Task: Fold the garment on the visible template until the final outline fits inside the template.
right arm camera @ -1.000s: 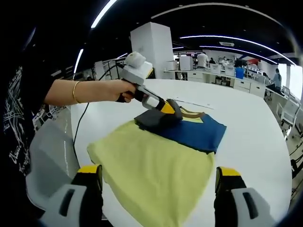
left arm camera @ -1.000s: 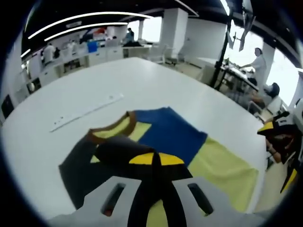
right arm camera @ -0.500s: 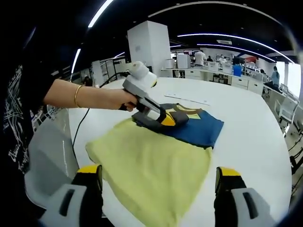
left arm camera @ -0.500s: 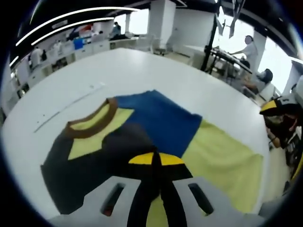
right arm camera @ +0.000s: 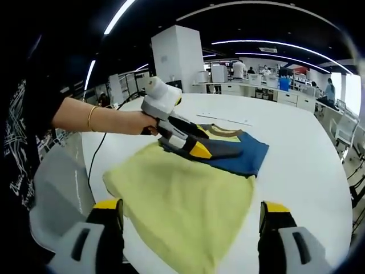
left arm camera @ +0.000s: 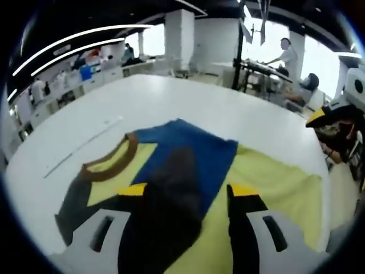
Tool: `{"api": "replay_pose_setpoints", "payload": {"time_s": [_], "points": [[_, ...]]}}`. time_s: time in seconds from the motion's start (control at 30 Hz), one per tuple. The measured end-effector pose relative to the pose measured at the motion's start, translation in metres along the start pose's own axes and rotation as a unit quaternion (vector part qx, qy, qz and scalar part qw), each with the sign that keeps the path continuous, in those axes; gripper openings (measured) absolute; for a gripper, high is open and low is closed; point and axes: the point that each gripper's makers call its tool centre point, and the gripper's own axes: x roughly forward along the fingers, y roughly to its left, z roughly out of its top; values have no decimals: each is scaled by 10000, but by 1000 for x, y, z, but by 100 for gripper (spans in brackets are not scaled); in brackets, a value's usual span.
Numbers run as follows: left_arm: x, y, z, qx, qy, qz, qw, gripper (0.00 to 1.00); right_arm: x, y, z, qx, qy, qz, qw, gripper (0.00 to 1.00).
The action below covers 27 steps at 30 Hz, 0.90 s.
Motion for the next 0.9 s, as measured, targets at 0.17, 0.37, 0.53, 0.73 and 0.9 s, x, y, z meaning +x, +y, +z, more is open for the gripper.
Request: {"api": "replay_pose_setpoints", "payload": {"time_s": [0.17, 0.37, 0.53, 0.73, 0.9], "points": [[6, 10, 4, -650, -159, -39, 9978, 57, 0, -1, -2, 23, 26, -24, 10000, 100], [19, 17, -2, -842, -34, 5, 9964, 44, -3, -7, -6, 93, 43, -106, 9999, 100], [28, 20, -10, -1000, 136, 43, 9949, 34, -4, -10, -8, 124, 68, -153, 9998, 100], [34, 25, -14, -1135, 198, 117, 9933, 21, -1, -11, -10, 113, 92, -174, 9997, 100], [34, 25, -16, -1078, 199, 61, 9940, 0, 0, -11, -12, 121, 115, -184, 9997, 100]]}}
